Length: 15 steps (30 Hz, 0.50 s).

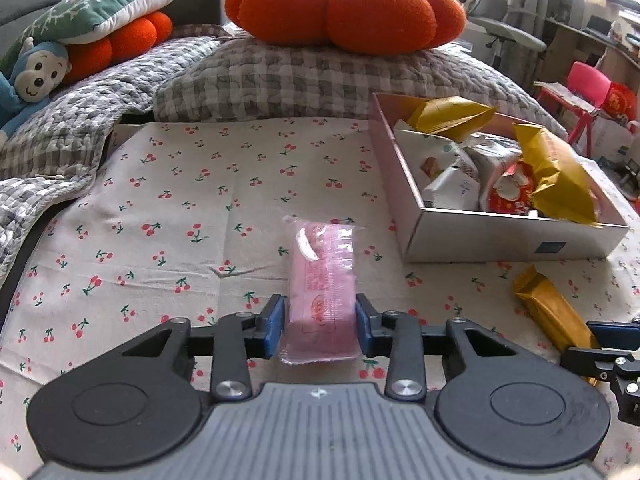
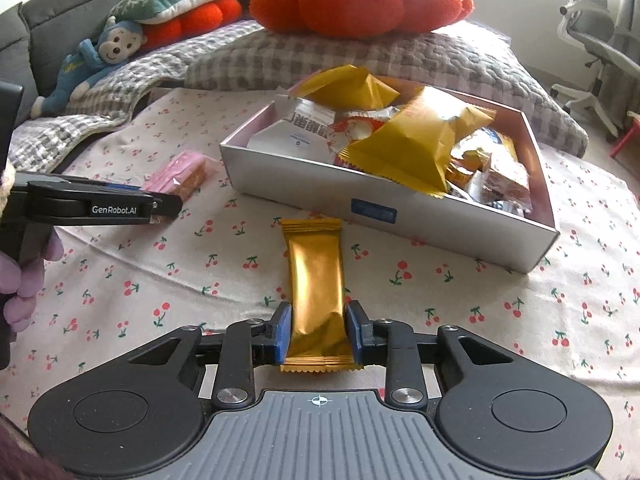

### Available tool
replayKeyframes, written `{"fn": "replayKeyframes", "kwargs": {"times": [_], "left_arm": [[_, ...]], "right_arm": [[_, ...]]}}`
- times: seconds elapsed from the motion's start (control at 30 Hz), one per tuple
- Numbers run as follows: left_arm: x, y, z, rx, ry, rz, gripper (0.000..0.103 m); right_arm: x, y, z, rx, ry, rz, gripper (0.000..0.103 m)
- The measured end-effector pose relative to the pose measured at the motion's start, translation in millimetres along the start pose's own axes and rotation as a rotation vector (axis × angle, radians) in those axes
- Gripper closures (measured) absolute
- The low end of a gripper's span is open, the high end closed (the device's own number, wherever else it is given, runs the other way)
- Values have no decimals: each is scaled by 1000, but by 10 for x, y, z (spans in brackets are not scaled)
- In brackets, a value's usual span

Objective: Organize snacks
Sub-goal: 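Carry the pink wafer and gold bar into the box and open both grippers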

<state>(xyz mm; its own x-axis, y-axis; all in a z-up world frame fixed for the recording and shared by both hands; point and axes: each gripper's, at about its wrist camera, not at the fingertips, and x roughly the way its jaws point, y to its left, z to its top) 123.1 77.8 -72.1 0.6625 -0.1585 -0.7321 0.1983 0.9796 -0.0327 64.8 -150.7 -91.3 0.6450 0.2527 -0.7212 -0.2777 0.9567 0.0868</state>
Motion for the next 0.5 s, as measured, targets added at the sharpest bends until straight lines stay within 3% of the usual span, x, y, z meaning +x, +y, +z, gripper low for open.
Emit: {"fn": "replayKeyframes", "kwargs": {"times": [0.5], "left_arm": [[-251,-41,20,-36,-10,-28,74]], "right_arm": [[-344,-187,5,44,-48,18,77]]}}
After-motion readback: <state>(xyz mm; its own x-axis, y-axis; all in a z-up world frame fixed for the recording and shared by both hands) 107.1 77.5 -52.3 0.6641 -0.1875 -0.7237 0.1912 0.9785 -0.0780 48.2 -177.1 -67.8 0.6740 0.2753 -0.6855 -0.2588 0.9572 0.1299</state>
